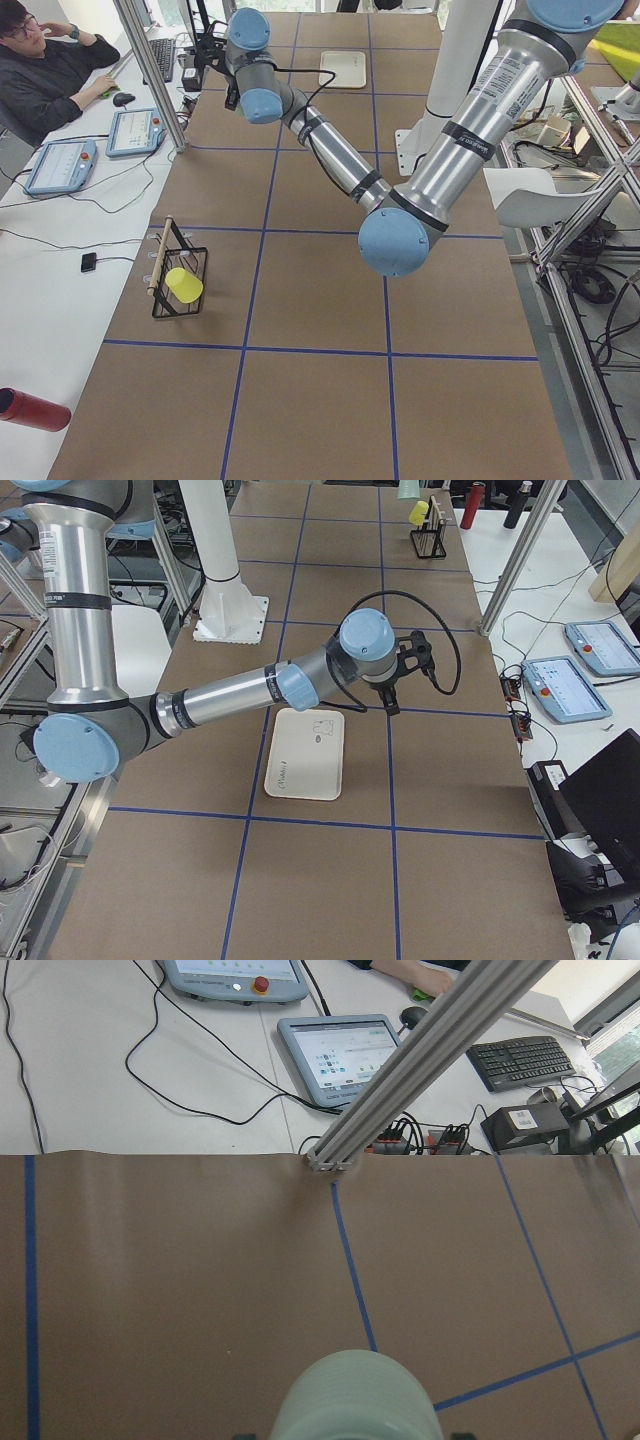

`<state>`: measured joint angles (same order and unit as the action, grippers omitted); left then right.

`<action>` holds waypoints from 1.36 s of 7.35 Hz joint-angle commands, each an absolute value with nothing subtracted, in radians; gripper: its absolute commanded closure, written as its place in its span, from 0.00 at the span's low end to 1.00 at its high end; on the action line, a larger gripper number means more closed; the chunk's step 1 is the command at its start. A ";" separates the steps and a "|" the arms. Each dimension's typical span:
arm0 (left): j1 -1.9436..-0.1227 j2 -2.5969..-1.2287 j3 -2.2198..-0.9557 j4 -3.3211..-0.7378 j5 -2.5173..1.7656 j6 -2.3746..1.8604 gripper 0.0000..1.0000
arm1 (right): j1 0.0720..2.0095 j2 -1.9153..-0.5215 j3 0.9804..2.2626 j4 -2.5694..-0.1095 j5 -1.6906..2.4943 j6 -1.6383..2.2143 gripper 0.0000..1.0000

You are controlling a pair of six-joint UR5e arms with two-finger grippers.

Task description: Left arm grabs green cup and hands to right arm on tray

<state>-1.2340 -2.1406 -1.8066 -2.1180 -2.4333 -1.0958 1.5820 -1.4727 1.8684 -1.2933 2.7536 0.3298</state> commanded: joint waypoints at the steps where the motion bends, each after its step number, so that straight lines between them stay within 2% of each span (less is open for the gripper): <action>1: -1.200 -2.152 -1.886 -2.118 -2.434 -1.239 0.91 | 1.586 -1.331 1.873 -1.289 2.836 0.539 0.02; 5: -1.140 -2.203 -1.971 -2.123 -2.430 -1.503 0.91 | 1.586 -1.215 1.992 -1.276 2.815 0.978 0.02; 7: -1.115 -2.204 -1.974 -2.134 -2.399 -1.514 0.91 | 1.557 -1.229 2.034 -1.129 2.624 1.185 0.01; 10: -1.097 -2.204 -1.976 -2.135 -2.393 -1.519 0.91 | 1.262 -1.273 1.982 -0.797 2.222 1.350 0.01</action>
<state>-1.1112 -2.2042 -1.9746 -2.1341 -2.3938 -1.5147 1.3818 -1.2687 2.0060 -0.9134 2.3566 1.3014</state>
